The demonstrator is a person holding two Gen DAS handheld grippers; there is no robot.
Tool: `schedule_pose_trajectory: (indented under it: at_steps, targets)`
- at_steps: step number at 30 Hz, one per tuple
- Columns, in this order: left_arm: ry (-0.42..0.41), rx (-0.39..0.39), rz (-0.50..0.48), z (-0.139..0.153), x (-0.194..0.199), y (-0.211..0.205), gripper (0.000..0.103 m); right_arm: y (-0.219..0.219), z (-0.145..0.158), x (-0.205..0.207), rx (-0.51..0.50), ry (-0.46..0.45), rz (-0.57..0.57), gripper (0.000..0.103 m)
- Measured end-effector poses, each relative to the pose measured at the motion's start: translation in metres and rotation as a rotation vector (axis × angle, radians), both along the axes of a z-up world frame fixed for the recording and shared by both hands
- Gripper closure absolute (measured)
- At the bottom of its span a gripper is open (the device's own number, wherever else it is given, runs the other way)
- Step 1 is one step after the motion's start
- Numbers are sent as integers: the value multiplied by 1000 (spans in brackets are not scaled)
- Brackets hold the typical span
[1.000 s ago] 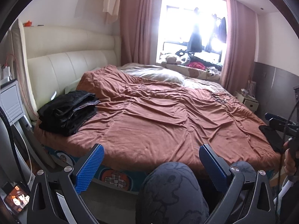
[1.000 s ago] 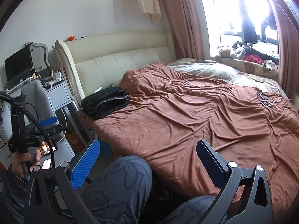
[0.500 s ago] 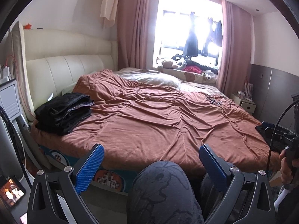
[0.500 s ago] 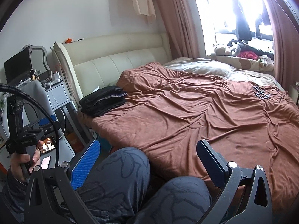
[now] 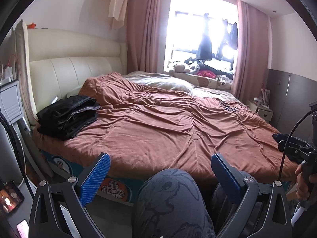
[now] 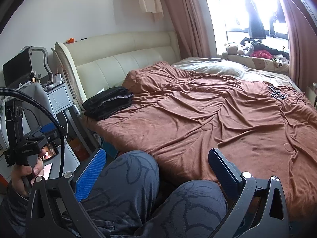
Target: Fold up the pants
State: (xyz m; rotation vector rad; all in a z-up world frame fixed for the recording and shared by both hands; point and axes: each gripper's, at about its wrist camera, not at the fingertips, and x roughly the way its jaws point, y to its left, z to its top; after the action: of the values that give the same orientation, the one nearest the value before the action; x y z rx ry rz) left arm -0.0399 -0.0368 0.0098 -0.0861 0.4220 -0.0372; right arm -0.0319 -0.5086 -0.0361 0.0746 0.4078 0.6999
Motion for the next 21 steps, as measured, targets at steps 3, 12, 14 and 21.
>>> schedule_pose_trajectory:
  at_steps: [3,12,14,21]
  targets:
    - [-6,0,4,2,-1,0,0,1,-1,0,1,1,-3,0]
    - [-6,-5,26,4,-5,1,1,2,-3,0,-1,6,-4,0]
    - [-10,-5,29,5,-7,2,1,2,-3,0,-2,8,-5,0]
    - [-19,-6,45,8,-9,4,1,2,-3,-1,2,11,-7,0]
